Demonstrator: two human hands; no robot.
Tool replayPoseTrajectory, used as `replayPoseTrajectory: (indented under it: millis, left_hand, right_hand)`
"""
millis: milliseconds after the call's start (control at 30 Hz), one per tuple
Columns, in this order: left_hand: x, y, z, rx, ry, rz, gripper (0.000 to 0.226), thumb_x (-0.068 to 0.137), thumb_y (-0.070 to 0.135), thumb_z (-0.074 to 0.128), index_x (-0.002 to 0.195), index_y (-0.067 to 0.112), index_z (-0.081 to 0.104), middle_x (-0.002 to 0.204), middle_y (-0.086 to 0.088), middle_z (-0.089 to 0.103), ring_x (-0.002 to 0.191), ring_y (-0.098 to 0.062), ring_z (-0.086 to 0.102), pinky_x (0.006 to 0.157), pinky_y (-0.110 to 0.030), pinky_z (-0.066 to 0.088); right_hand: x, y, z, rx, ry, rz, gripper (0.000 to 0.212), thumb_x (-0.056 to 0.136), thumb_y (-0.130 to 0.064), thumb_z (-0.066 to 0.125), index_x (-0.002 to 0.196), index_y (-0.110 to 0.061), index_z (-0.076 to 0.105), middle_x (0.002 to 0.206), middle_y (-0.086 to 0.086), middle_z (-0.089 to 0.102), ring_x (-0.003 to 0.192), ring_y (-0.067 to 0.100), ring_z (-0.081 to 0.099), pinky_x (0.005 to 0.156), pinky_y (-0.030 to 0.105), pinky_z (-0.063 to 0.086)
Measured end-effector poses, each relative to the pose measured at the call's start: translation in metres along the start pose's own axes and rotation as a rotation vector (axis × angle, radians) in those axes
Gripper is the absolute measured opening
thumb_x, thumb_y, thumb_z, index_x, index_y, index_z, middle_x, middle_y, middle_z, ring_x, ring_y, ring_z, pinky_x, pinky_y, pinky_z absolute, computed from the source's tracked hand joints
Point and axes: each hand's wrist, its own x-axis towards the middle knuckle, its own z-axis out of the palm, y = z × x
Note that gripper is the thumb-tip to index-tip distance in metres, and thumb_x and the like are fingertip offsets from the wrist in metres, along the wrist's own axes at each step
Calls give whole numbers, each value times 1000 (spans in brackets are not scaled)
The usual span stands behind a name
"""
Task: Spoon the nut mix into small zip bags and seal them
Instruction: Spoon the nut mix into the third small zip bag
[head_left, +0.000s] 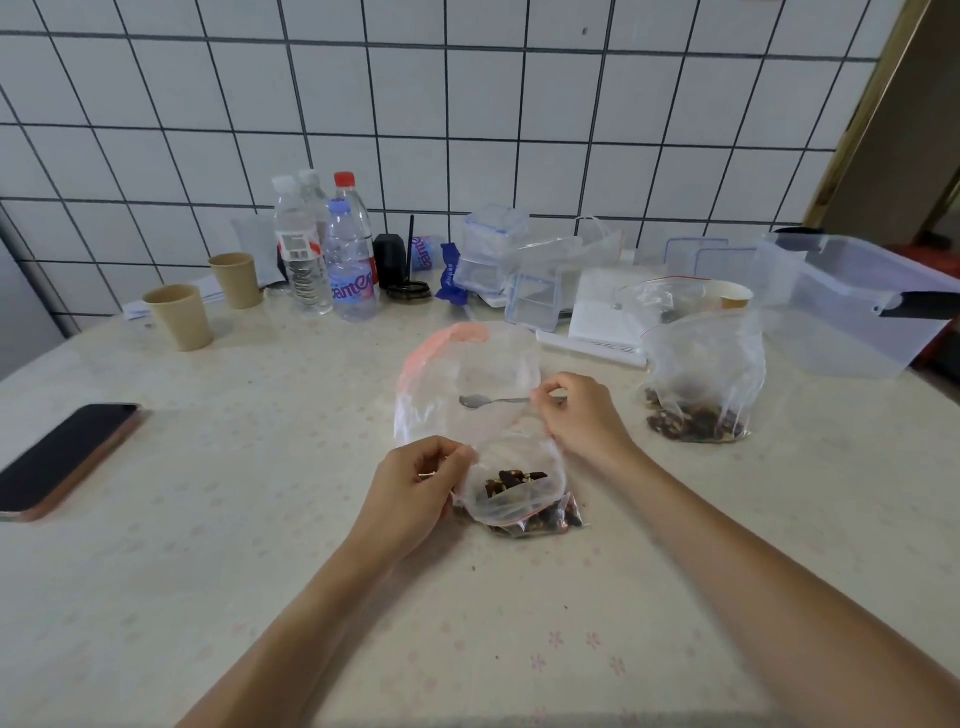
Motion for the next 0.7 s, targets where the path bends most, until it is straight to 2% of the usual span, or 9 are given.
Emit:
replayPoseTrajectory:
  millis: [67, 133, 267, 367, 500, 633, 700]
  left_hand:
    - [-2, 6, -3, 5, -13, -45, 40, 102, 48, 55, 88, 16, 75, 61, 6, 63, 47, -12, 50, 46, -18, 37]
    - [-3, 11, -8, -41, -18, -142, 49, 101, 58, 50, 94, 17, 75, 69, 1, 72, 47, -17, 53, 41, -20, 35]
    - [-6, 13, -21, -92, -91, -278, 47, 105, 52, 49, 103, 12, 73, 85, -11, 78, 44, -18, 50, 39, -21, 33]
    - [-10, 14, -23, -128, -234, -359, 45, 102, 49, 55, 99, 7, 72, 92, -10, 79, 52, -19, 56, 41, -23, 39]
    - [-10, 16, -21, -183, -363, -352, 34, 94, 46, 69, 91, 12, 73, 79, -2, 71, 56, -16, 53, 43, -23, 38]
    - [-12, 21, -14, -233, -374, -318, 24, 88, 36, 78, 79, 15, 73, 71, -1, 62, 54, -11, 45, 44, -21, 34]
    - [-13, 22, -7, -185, -294, -301, 22, 88, 27, 80, 72, 16, 70, 67, -4, 61, 51, -12, 44, 44, -20, 34]
  right_hand:
    - [-3, 6, -8, -86, -16, 10, 37, 102, -48, 56, 127, -21, 60, 70, -2, 73, 47, 9, 65, 69, 39, 61]
    - [-9, 13, -19, -96, -40, 57, 45, 101, -54, 54, 134, -25, 53, 66, 1, 74, 40, 8, 60, 61, 35, 57]
    - [-36, 25, -47, 101, -106, 106, 29, 103, -45, 56, 113, -19, 61, 68, 5, 75, 40, 17, 60, 40, 22, 42]
    - [-60, 29, -58, 289, -246, 191, 28, 104, -38, 58, 106, -12, 69, 71, 10, 75, 47, 24, 62, 36, 22, 32]
    - [-83, 22, -54, 448, -502, 287, 37, 103, -38, 61, 105, -2, 70, 83, 16, 73, 57, 24, 63, 38, 26, 33]
    - [-89, 11, -46, 530, -511, 249, 30, 99, -28, 69, 103, 1, 71, 85, 13, 71, 61, 22, 64, 40, 26, 37]
    - [-90, 5, -42, 530, -475, 222, 24, 96, -23, 73, 98, 1, 68, 82, 14, 70, 60, 23, 64, 38, 26, 37]
